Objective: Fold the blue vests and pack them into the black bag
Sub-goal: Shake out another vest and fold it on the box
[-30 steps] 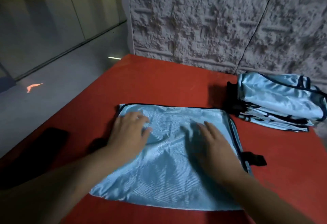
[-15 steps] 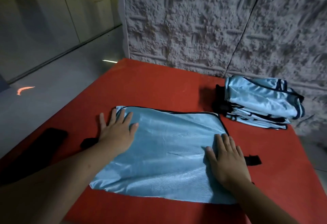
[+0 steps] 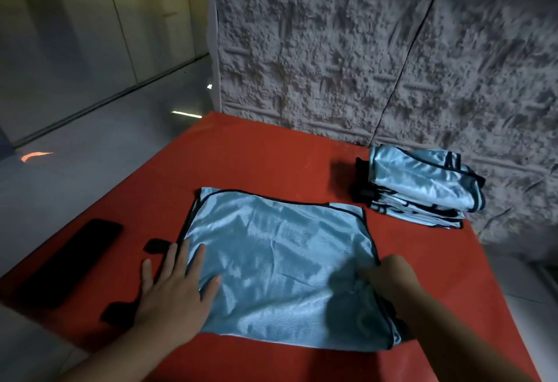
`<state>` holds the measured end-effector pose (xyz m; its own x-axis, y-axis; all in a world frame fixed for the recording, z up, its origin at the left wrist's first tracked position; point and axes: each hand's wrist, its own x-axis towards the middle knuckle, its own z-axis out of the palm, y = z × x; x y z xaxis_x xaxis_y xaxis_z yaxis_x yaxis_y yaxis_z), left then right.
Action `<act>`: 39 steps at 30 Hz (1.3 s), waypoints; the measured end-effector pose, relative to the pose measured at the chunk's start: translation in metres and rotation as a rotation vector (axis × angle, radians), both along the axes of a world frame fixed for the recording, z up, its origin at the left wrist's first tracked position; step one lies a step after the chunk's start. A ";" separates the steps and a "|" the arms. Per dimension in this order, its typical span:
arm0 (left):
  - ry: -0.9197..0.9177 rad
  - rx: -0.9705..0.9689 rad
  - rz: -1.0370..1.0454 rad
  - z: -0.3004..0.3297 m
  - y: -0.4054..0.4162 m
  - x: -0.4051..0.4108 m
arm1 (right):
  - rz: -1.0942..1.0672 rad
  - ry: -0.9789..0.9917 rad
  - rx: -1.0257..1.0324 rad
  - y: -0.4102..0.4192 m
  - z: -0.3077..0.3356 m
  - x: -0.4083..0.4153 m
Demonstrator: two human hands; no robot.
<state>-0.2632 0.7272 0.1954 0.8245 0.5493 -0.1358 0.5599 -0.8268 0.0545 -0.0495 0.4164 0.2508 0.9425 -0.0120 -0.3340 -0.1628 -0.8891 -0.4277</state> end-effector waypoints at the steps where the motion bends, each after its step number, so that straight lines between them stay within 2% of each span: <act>1: 0.014 -0.007 -0.003 0.002 0.000 0.002 | 0.012 0.001 -0.003 -0.002 0.000 -0.002; 4: 0.066 0.040 0.010 0.015 -0.007 0.012 | 0.063 -0.038 0.022 -0.005 0.005 -0.007; 7: -0.007 0.057 -0.134 0.042 -0.032 0.031 | 0.041 -0.053 0.096 -0.009 0.015 -0.009; 11: -0.233 -0.103 -0.402 0.071 -0.071 0.094 | -0.069 -0.162 -0.044 -0.034 0.019 -0.037; 14: -0.328 -0.281 -0.586 0.068 -0.082 0.161 | -0.054 0.001 -0.061 -0.047 0.028 -0.070; 18: -0.255 -0.345 -0.692 0.066 -0.096 0.250 | 0.010 0.134 -0.080 -0.060 0.041 -0.096; 23: -0.031 -0.326 -0.721 0.065 -0.129 0.311 | -0.138 0.124 0.143 -0.052 0.031 -0.108; 26: 0.053 -0.281 -0.672 0.058 -0.138 0.326 | -0.239 0.039 0.302 -0.043 0.008 -0.112; 29: 0.049 -0.248 -0.620 0.049 -0.143 0.332 | -0.334 0.005 0.386 -0.037 -0.003 -0.115; 33: 0.018 -0.264 -0.636 0.051 -0.148 0.333 | -0.411 0.031 0.443 -0.034 -0.005 -0.114; 39: 0.083 -0.345 -0.664 0.055 -0.152 0.337 | -0.470 0.121 0.649 -0.026 -0.009 -0.115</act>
